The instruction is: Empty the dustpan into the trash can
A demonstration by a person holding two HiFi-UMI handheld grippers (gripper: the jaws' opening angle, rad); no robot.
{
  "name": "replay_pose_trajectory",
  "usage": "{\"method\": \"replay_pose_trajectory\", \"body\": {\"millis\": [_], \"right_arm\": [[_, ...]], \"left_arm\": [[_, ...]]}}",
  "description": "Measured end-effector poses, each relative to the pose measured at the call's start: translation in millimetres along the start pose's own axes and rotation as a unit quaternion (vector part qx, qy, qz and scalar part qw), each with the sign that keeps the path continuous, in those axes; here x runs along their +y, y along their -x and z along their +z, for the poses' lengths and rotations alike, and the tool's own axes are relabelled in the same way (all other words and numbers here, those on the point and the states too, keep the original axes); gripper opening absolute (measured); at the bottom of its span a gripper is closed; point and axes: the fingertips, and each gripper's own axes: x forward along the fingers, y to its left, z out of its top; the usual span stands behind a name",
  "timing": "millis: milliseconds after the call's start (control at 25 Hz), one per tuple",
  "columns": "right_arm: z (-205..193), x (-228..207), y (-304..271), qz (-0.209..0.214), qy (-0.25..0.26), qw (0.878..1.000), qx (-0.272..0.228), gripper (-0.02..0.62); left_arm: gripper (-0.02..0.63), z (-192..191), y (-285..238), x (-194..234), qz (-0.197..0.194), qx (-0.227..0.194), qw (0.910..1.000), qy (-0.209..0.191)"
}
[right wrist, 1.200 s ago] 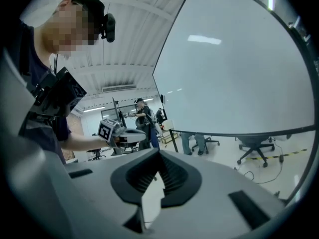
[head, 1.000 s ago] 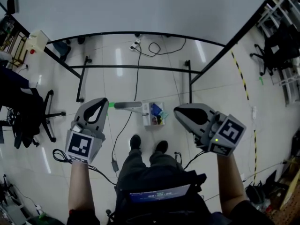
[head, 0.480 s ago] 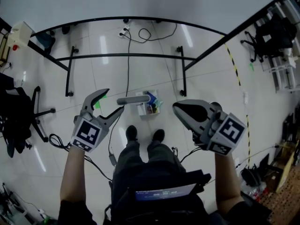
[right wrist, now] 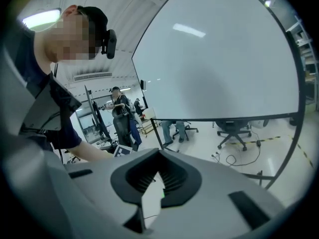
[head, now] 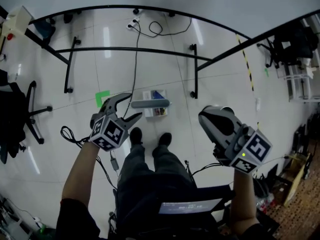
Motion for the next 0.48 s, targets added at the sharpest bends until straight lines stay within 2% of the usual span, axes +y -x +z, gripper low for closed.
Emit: {"method": "replay_pose_trajectory", "body": {"millis": [40,120,280,320,400,480], "right_arm": [[-2,0,-2,-0.002,0.001,1.000,0.004,0.018],[-7,0,-5,-0.006,0.004,1.000,0.012,0.018],[-14,-1,-9,-0.006,-0.003,1.000,0.004,0.018],[-17,-1,-11,-0.002,-0.008,1.000,0.001,0.018],[-28,-2,-16,0.012,-0.016,1.000,0.004,0.018],[-40,-3,-19,0.020,-0.012,1.000,0.011,0.020]], "left_arm": [[0.299,-2,-4,-1,-0.007,0.001,1.0000,-0.001],[0.242,-4,-11,-3,-0.018,0.001,0.9998,-0.002],[0.235,-3,-19,-5,-0.027,-0.008,0.9996,-0.008],[0.231,-4,-20,-5,-0.029,-0.008,0.9995,-0.012],[0.173,-6,-21,-6,-0.035,-0.005,0.9992,-0.018],[0.165,-5,-22,-7,-0.037,-0.004,0.9991,-0.020]]}}
